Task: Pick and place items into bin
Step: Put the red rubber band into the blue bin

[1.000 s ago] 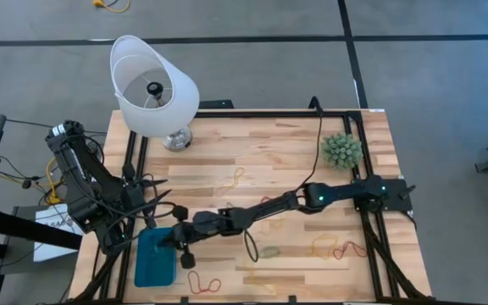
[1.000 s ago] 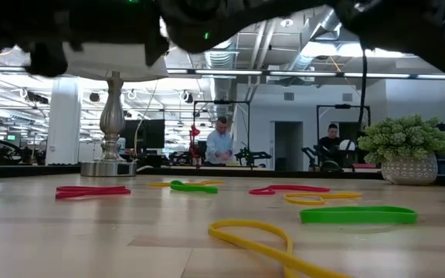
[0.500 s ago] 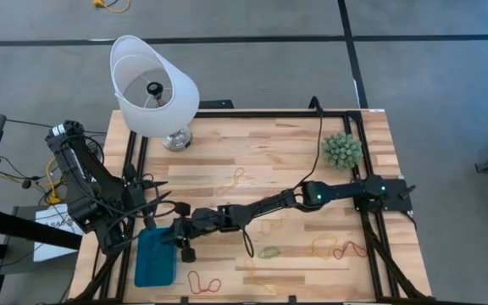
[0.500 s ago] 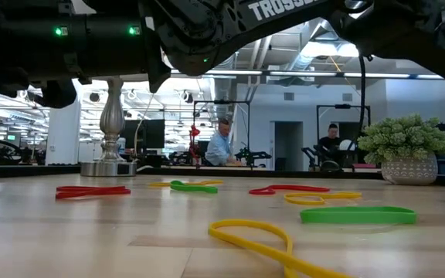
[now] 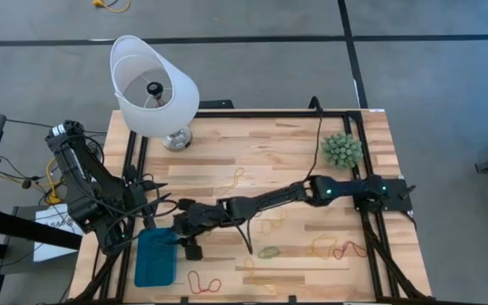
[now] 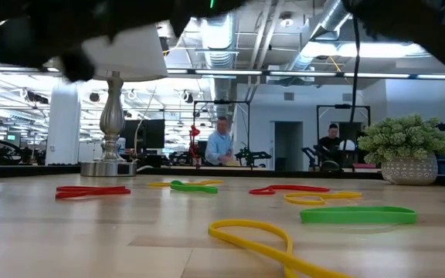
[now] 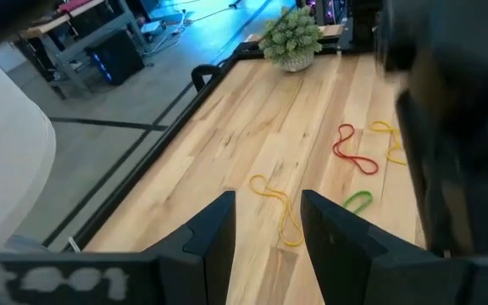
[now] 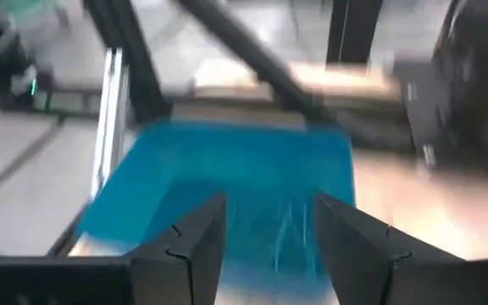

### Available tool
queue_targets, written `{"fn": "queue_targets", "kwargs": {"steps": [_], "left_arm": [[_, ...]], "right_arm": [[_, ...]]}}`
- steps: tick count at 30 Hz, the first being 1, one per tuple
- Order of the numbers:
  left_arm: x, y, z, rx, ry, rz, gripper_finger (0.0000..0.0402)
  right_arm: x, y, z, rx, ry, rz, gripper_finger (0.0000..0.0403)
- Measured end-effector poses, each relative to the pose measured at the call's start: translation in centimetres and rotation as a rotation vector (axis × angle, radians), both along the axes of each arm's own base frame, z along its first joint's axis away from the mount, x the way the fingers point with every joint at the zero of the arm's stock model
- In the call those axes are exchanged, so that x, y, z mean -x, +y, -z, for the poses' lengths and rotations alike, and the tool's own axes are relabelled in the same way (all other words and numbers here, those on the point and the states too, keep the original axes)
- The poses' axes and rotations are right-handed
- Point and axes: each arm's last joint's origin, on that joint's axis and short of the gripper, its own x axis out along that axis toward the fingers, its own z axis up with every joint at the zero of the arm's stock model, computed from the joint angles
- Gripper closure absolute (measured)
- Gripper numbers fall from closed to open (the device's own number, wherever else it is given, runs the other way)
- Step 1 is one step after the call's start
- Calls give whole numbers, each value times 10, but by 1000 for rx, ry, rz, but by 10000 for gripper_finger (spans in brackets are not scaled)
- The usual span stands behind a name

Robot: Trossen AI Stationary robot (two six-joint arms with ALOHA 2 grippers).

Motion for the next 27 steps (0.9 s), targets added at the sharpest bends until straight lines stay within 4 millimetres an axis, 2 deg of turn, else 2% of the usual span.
{"fn": "queue_targets", "kwargs": {"steps": [5, 7, 11, 15, 19, 22, 24, 27], "left_arm": [[0, 0, 0, 38, -22, -18, 276], [0, 0, 0, 66, -38, -31, 276], [0, 0, 0, 118, -56, -54, 276], [2, 2, 2, 135, 7, -60, 276], [4, 4, 2, 163, -1, -86, 276], [3, 2, 2, 184, -14, -87, 276], [0, -2, 7, 213, -27, -80, 276], [-6, -8, 25, 233, -34, -59, 276]], "right_arm": [[42, -10, -44, 46, 345, 32, 247], [59, -13, -64, 71, 419, 57, 253], [102, -13, -118, 155, 478, 105, 263], [158, -20, -173, 230, 536, 181, 270], [211, -21, -216, 289, 526, 335, 274], [244, -8, -232, 363, 462, 470, 274], [262, 2, -229, 411, 438, 518, 274], [288, 12, -214, 407, 457, 517, 276]]}}
